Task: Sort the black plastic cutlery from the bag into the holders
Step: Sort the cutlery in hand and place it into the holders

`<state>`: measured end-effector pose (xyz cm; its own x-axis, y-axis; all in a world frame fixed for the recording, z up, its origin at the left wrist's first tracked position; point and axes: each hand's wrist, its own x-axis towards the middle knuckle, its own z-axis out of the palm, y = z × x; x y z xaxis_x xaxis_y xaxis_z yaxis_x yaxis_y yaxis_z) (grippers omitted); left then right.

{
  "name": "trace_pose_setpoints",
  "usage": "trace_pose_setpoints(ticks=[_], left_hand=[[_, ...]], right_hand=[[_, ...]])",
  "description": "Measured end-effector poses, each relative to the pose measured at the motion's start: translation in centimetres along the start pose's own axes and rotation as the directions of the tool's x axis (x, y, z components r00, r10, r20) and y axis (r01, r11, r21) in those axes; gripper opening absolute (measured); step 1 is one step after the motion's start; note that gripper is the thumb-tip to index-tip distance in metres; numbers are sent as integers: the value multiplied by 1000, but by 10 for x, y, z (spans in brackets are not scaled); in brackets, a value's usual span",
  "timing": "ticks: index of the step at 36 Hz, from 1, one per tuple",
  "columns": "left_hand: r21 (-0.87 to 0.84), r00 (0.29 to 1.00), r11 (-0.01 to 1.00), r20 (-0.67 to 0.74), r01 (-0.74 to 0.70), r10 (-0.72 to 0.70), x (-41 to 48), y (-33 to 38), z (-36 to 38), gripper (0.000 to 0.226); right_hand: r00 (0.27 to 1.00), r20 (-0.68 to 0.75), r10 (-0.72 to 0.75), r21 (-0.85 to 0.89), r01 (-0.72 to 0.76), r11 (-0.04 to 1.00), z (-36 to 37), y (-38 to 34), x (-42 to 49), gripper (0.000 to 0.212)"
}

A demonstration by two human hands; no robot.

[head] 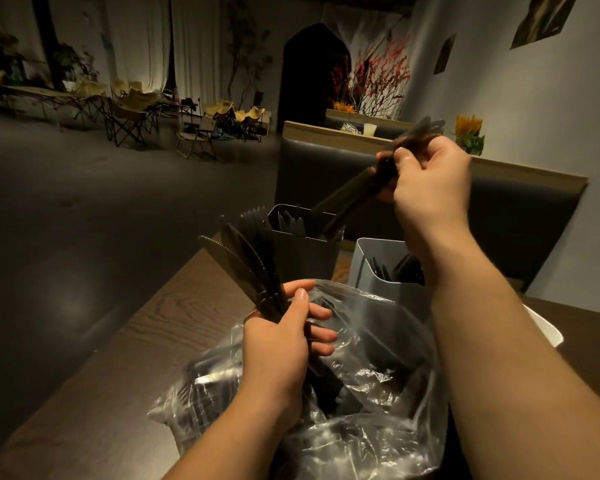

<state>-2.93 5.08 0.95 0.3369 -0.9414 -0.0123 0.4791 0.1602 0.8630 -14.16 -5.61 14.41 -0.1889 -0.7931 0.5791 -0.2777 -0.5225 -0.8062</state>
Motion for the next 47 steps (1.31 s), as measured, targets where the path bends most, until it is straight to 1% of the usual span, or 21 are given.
trace_pose_setpoints(ticks=[4,8,10,13,15,16,18,20,25,28,30,31,32,34,36,37,39,40,42,45,47], left_hand=[[-6,1000,1000,0,11,-11,0,0,-1,20],[3,1000,1000,-3,9,-9,1,-1,-1,19],[3,1000,1000,-5,11,-11,2,-1,-1,19],[-3,1000,1000,-9,20,-20,2,-1,-1,18],[-11,999,999,-6,31,-32,2,0,-1,16],[-16,999,999,0,42,-42,1,0,-1,15],[-25,998,997,24,67,-66,1,2,-1,13],[-5,996,997,47,78,-78,1,2,-2,14],[12,986,995,130,101,-101,-1,3,-1,20],[-14,971,993,211,117,-111,-3,6,0,29],[-58,958,989,260,136,-116,-4,7,-1,35],[-82,953,986,280,147,-118,-4,8,-1,35],[-106,948,982,296,158,-120,-4,8,-1,35],[-143,938,975,328,172,-117,-4,8,-1,35],[-154,920,971,374,184,-115,-5,7,-3,35],[-152,908,969,401,197,-122,-6,7,-3,36],[-142,876,963,462,231,-142,-7,5,-4,39],[-137,856,958,494,251,-153,-8,4,-4,40],[-115,812,951,555,286,-177,-11,3,-2,45],[-27,777,955,588,296,-224,-14,2,0,46],[31,762,958,599,285,-246,-17,1,0,46]], right_hand=[[1000,26,-9,-53,10,999,8,10,1,14],[989,148,-18,-128,37,991,17,13,-4,20],[971,235,-36,-162,75,984,20,12,-6,32],[940,332,-79,-225,160,961,23,10,-11,57],[917,387,-99,-292,223,930,26,11,-14,68],[904,414,-102,-325,252,912,28,13,-15,68],[877,471,-91,-386,298,873,32,18,-16,59],[854,519,-49,-446,319,836,35,22,-17,49],[804,592,44,-562,374,737,43,32,-20,35],[761,643,89,-649,479,591,44,38,-22,25],[705,694,145,-666,551,502,44,39,-22,30],[689,705,167,-664,559,497,42,38,-22,33],[692,703,163,-660,551,510,39,36,-22,36],[762,644,66,-653,502,567,28,31,-21,39],[850,519,-90,-585,430,688,14,23,-26,34],[878,461,-131,-517,385,765,6,18,-31,29],[905,418,-80,-363,247,898,-11,7,-45,18],[899,438,-18,-286,158,945,-18,2,-53,16],[852,514,100,-179,-7,984,-30,-7,-67,18],[782,593,191,-57,-196,979,-38,-9,-80,15],[781,591,204,9,-259,966,-41,-6,-83,12]])
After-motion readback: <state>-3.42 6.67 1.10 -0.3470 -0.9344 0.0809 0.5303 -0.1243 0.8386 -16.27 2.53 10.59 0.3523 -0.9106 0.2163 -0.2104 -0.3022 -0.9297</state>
